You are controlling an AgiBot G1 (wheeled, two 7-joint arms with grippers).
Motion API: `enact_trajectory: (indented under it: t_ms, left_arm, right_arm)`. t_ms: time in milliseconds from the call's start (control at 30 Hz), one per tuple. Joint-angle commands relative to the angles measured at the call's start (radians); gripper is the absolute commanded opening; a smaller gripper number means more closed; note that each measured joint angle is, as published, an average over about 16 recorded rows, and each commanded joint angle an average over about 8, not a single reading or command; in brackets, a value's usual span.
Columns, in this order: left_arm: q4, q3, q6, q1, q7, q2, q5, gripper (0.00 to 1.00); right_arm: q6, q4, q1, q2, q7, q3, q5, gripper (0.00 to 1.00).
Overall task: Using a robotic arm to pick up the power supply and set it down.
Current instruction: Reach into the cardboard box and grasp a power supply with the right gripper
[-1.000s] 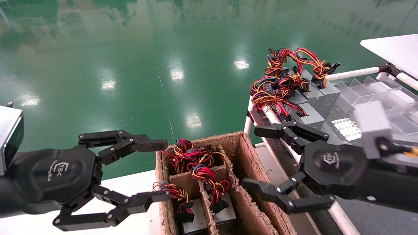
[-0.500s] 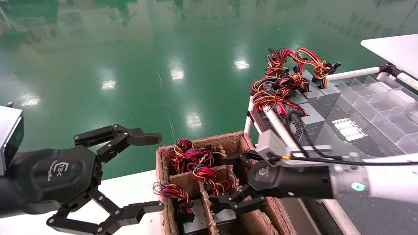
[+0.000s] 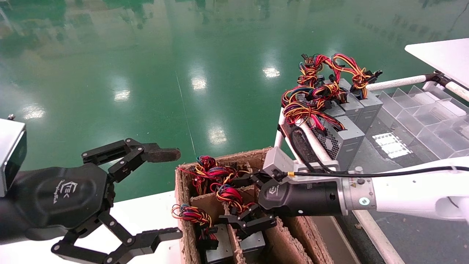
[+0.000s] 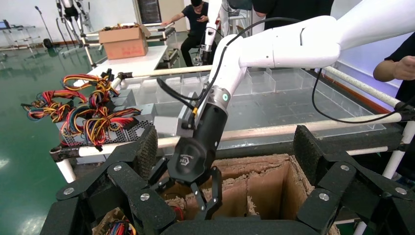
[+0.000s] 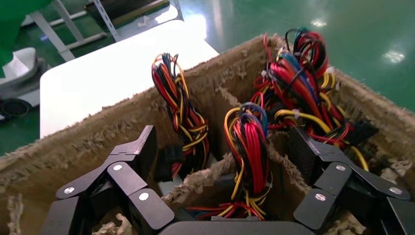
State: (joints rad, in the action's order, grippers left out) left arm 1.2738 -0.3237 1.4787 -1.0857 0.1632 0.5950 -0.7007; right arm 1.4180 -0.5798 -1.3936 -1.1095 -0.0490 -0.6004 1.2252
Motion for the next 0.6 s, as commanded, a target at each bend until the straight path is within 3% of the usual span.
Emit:
enact_trajectory:
  t_ms: [33,600]
  left_arm:
    - [0.000,0.000,0.000,0.000,0.000,0.000,0.000,1.00]
    - [0.000,-0.001,0.000,0.000,0.000,0.000,0.000,1.00]
  right_arm:
    - [0.003,0.025,-0.007,-0.013,0.015,-0.004,0.006,0.00]
    - [0.002,0.127,-0.018,-0.038,0.109,-0.001,0.007,0.00]
